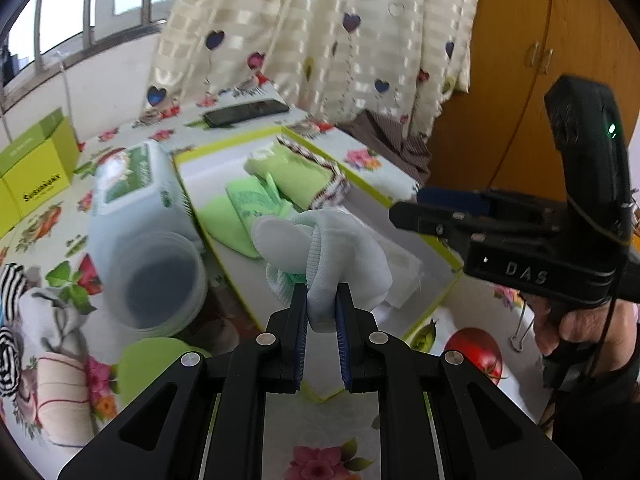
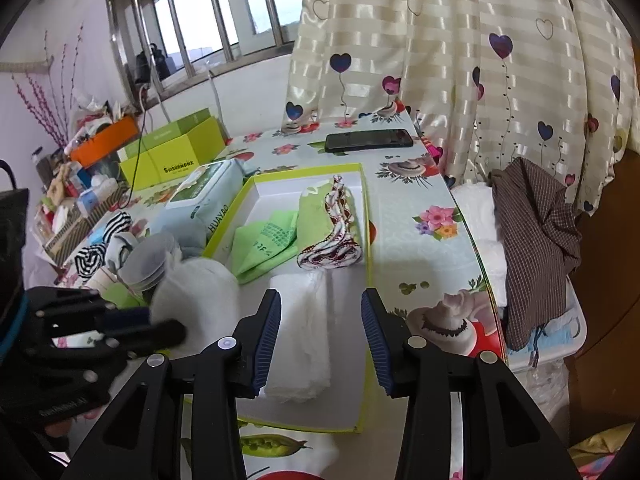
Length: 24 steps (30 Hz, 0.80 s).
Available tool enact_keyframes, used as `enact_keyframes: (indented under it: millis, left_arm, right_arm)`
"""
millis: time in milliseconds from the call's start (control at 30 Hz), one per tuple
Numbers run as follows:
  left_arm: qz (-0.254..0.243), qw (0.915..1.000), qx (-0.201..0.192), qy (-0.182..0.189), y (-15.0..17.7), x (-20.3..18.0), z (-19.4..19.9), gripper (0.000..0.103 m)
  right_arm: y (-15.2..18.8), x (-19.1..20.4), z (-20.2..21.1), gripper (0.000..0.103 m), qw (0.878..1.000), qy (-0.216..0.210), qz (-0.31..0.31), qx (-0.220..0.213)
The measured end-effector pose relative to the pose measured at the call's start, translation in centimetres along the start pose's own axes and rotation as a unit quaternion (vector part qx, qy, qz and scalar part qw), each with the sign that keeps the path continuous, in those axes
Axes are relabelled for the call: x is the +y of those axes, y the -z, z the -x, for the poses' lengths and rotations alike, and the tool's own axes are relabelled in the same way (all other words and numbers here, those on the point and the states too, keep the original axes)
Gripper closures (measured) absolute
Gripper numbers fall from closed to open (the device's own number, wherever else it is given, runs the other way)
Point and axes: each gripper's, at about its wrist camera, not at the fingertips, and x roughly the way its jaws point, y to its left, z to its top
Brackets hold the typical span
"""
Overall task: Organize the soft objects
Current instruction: 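Lower the white towel into the tray and open right tool while left holds sock, then lower the white fluffy sock into the tray and open the left tool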
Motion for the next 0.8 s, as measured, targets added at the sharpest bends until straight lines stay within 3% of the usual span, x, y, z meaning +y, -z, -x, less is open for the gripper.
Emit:
enact_keyframes:
  millis: [367,800]
  left_arm:
    - [0.001,0.9999,0.01,0.001,0.1,0.2,-0.7,0.079]
    - [0.029,0.9989,-0.037,0.001,1.0,0.5,3.6,0.079]
  right_arm:
    - [0.1,-0.1,0.0,0.054,1.0,0.001,0.0,-0.001]
    - [0.5,4.0,2.3,0.043,0.999,0.003,0.035,0.004]
